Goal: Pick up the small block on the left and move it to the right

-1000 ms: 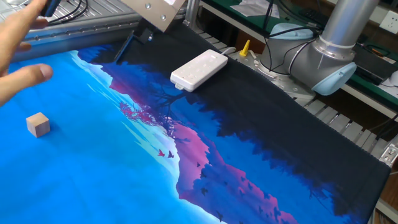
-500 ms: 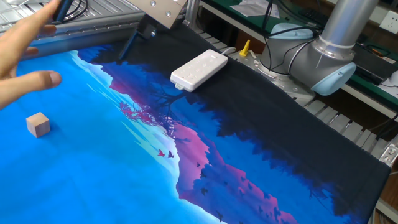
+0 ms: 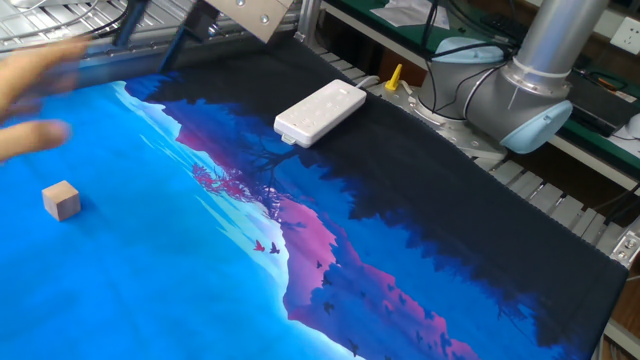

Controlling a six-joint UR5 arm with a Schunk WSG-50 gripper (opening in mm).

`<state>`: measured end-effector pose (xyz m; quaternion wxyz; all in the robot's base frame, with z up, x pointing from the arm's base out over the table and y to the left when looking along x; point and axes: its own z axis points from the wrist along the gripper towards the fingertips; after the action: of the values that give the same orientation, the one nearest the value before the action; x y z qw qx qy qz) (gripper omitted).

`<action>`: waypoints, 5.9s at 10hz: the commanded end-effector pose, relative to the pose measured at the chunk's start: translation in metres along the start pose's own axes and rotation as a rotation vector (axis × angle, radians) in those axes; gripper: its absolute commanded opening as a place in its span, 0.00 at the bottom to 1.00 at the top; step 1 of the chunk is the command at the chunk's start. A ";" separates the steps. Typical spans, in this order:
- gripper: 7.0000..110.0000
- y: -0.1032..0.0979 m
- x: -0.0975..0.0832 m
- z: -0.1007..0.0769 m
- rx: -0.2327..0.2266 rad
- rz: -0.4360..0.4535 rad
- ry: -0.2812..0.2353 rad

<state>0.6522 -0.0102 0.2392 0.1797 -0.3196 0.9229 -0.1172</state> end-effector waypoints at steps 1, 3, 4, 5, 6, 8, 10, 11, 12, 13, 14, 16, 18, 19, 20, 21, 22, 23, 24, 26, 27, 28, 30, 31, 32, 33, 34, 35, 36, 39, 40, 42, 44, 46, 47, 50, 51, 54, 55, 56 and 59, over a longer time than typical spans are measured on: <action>0.00 0.051 0.009 -0.009 -0.197 0.218 0.072; 0.00 0.066 0.016 -0.014 -0.229 0.325 0.147; 0.00 0.082 0.013 -0.018 -0.282 0.417 0.180; 0.00 0.091 0.013 -0.020 -0.292 0.505 0.224; 0.00 0.095 0.017 -0.021 -0.276 0.576 0.274; 0.00 0.121 0.012 -0.020 -0.373 0.709 0.331; 0.00 0.113 0.013 0.005 -0.333 0.703 0.318; 0.00 0.105 0.007 0.013 -0.310 0.691 0.281; 0.00 0.098 0.004 0.015 -0.288 0.666 0.254; 0.00 0.080 0.013 0.018 -0.220 0.621 0.249; 0.00 0.064 0.023 0.023 -0.171 0.593 0.236; 0.00 0.067 0.038 0.018 -0.221 0.591 0.230; 0.00 0.069 0.047 0.012 -0.220 0.568 0.266; 0.00 0.067 0.047 0.013 -0.209 0.560 0.268; 0.00 0.067 0.045 0.011 -0.209 0.554 0.266; 0.00 0.067 0.041 0.010 -0.205 0.563 0.267; 0.00 0.067 0.039 0.010 -0.203 0.569 0.265; 0.00 0.069 0.038 0.010 -0.211 0.576 0.262; 0.00 0.069 0.037 0.012 -0.209 0.581 0.259; 0.00 0.072 0.032 0.016 -0.221 0.592 0.247; 0.00 0.072 0.029 0.016 -0.224 0.595 0.234; 0.00 0.075 0.026 0.016 -0.238 0.613 0.230; 0.00 0.083 0.026 0.013 -0.261 0.671 0.250; 0.00 0.086 0.024 0.012 -0.276 0.680 0.249; 0.00 0.088 0.024 0.011 -0.286 0.678 0.253; 0.00 0.092 0.024 0.010 -0.298 0.718 0.263; 0.00 0.082 0.025 0.014 -0.254 0.723 0.252; 0.00 0.071 0.019 0.018 -0.220 0.728 0.212; 0.00 0.080 0.023 0.014 -0.248 0.747 0.246; 0.00 0.083 0.037 0.011 -0.226 0.826 0.315; 0.00 0.084 0.038 0.011 -0.224 0.850 0.324; 0.00 0.087 0.044 0.008 -0.227 0.864 0.356; 0.00 0.085 0.042 0.009 -0.228 0.818 0.338; 0.00 0.072 0.037 0.013 -0.250 0.754 0.308; 0.00 0.057 0.035 0.012 -0.281 0.724 0.292; 0.00 0.004 0.049 0.023 -0.281 0.613 0.241; 0.00 -0.009 0.059 0.032 -0.275 0.574 0.216; 0.00 -0.045 0.082 0.064 -0.261 0.467 0.131; 0.00 -0.043 0.082 0.068 -0.256 0.464 0.125; 0.00 -0.042 0.081 0.075 -0.247 0.460 0.115; 0.00 -0.039 0.070 0.086 -0.249 0.436 0.082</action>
<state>0.6487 -0.0931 0.1624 0.1069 -0.1143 0.9874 0.0215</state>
